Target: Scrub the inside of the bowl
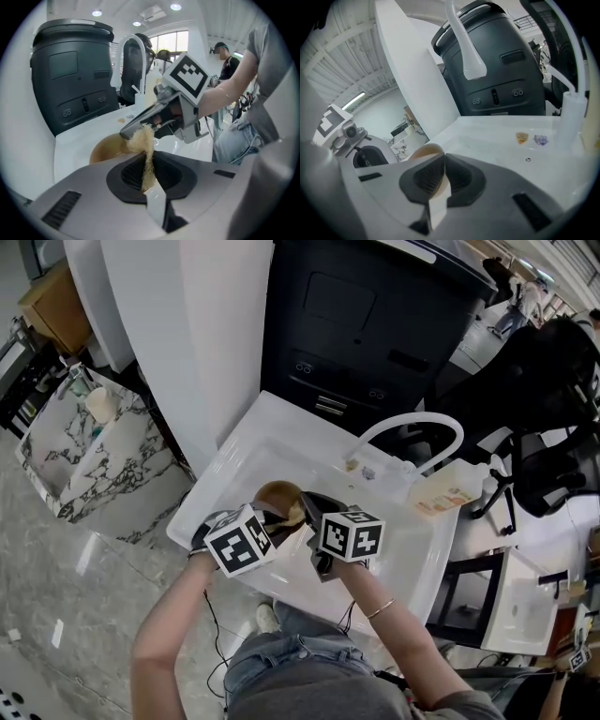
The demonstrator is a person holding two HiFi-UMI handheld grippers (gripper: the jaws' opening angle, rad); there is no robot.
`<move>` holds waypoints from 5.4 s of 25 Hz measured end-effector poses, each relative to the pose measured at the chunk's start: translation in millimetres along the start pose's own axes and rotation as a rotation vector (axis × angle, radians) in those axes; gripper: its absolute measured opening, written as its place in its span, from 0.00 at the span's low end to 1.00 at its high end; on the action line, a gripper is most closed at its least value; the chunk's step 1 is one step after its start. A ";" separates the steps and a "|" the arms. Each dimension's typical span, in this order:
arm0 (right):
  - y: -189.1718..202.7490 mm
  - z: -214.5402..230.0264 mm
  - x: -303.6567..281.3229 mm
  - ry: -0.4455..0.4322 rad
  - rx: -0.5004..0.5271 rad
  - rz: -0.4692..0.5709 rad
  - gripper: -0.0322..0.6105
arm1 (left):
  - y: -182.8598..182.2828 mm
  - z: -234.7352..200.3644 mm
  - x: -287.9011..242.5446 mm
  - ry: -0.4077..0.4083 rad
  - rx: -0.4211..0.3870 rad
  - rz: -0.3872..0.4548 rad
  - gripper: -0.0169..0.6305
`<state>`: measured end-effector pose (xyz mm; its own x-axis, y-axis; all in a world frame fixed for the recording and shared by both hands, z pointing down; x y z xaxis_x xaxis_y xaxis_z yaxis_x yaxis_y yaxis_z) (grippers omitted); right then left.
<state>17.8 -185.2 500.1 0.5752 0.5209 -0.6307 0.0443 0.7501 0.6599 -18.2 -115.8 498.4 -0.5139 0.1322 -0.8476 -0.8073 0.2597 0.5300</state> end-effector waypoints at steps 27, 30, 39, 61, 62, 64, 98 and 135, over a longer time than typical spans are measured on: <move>7.0 3.6 -2.6 0.021 -0.019 -0.024 0.08 | 35.4 35.4 37.5 0.044 -0.306 -0.210 0.10; 5.1 5.2 -2.8 0.026 -0.030 -0.019 0.08 | 40.5 32.6 48.4 0.025 -0.246 -0.168 0.10; 7.0 14.5 -2.9 0.051 -0.094 -0.012 0.08 | 49.6 11.0 73.7 -0.078 -0.009 0.000 0.10; 14.0 46.3 -23.9 0.090 -0.278 0.019 0.08 | 27.7 -74.9 71.3 -0.436 0.443 0.402 0.10; 13.4 48.4 -24.8 0.095 -0.279 0.022 0.08 | 26.2 -77.2 69.8 -0.439 0.463 0.416 0.10; 11.8 52.5 -26.2 0.109 -0.272 0.026 0.08 | 24.5 -81.4 65.9 -0.438 0.513 0.439 0.10; 4.1 102.1 -83.7 0.153 -0.420 0.006 0.08 | 46.7 -121.5 25.9 -0.394 0.888 0.500 0.10; -23.2 77.0 -11.2 0.183 -0.230 0.201 0.17 | 43.3 -86.1 49.5 -0.413 0.839 0.545 0.10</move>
<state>73.3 -239.8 523.3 0.3965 0.7164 -0.5741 -0.2521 0.6863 0.6822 -103.6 -180.4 481.7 -0.4791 0.6996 -0.5302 0.0366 0.6194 0.7842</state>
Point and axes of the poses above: the fingertips, and each gripper's own axes: x backward along the fingers, z to its right, y out of its underside, the point moved 1 cm from there along x, backward along the fingers, and after that the axes turned 11 degrees about -z, right-handed, at the moved point
